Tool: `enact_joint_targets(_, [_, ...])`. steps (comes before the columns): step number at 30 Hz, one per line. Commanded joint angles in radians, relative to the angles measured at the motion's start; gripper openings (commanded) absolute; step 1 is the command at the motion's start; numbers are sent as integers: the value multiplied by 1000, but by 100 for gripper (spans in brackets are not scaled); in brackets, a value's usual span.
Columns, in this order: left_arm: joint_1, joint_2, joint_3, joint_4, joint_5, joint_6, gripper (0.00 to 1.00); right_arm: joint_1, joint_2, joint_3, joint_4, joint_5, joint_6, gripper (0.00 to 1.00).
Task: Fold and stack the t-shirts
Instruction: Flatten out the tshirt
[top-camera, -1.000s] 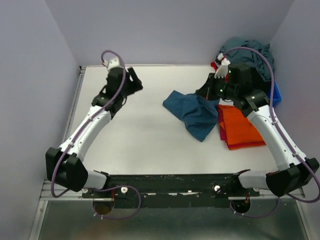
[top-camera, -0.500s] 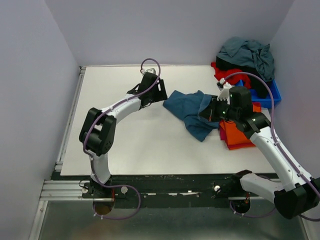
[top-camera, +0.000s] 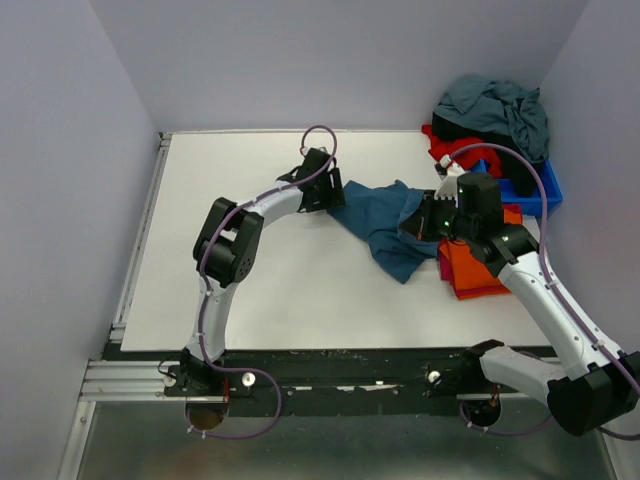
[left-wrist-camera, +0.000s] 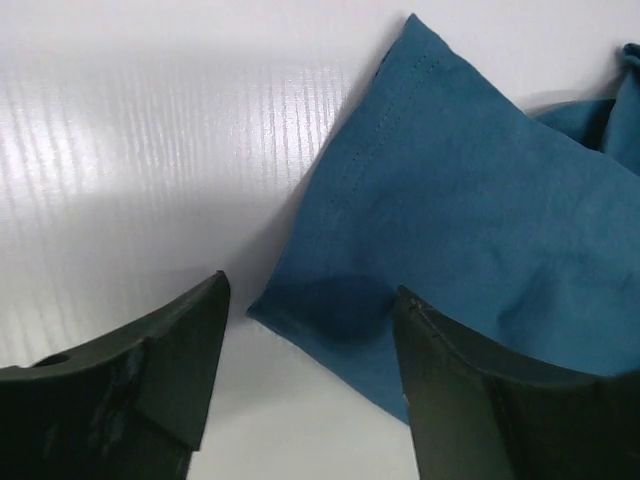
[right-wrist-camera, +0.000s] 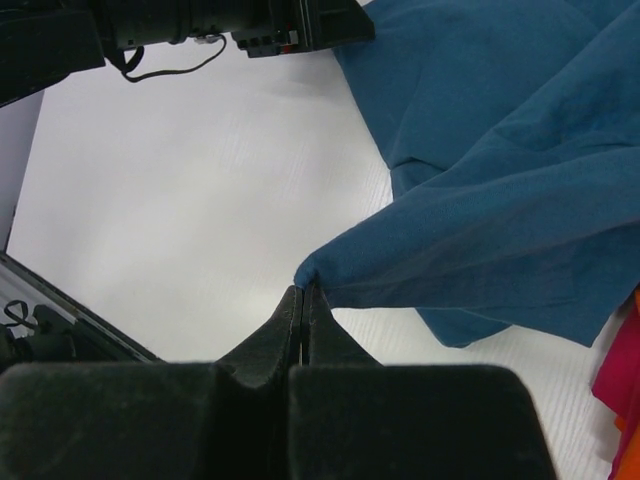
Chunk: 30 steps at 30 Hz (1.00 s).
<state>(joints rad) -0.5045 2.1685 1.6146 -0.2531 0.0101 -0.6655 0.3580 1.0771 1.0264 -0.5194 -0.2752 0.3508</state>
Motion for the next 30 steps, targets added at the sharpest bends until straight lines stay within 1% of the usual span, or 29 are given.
enact_joint_targets(1, [-3, 88, 94, -52, 89, -20, 64, -1, 4, -12, 19, 44, 10, 1])
enact_joint_targets(3, [-3, 90, 100, -43, 99, -22, 37, -1, 6, -11, 19, 59, 17, 1])
enact_joint_targets(4, [-2, 79, 90, -31, 97, -22, 18, -1, 7, -9, 18, 73, 20, 1])
enact_joint_targets(5, [0, 59, 74, -20, 91, -20, 3, -1, 12, -5, 18, 88, 25, 1])
enact_joint_targets(6, [4, 35, 59, -9, 85, -17, 0, -1, 17, -3, 19, 99, 28, 1])
enact_joint_targets(13, [64, -188, -70, -6, 36, 7, 0, -2, 86, 47, 59, 157, 48, 1])
enact_joint_targets(17, [118, -314, -87, -52, 11, 23, 0, -5, 173, 147, 52, 159, 51, 1])
enact_joint_targets(21, [176, -401, -32, -156, -2, 55, 0, -13, 236, 305, 9, 157, 39, 1])
enact_joint_targets(23, [211, -458, 2, -205, -47, 61, 0, -22, 254, 410, -42, 163, 31, 1])
enact_joint_targets(26, [276, -544, 68, -276, -52, 60, 0, -50, 274, 585, -123, 153, 30, 1])
enact_joint_targets(30, [334, -624, 246, -401, -93, 92, 0, -82, 291, 829, -237, 133, 13, 1])
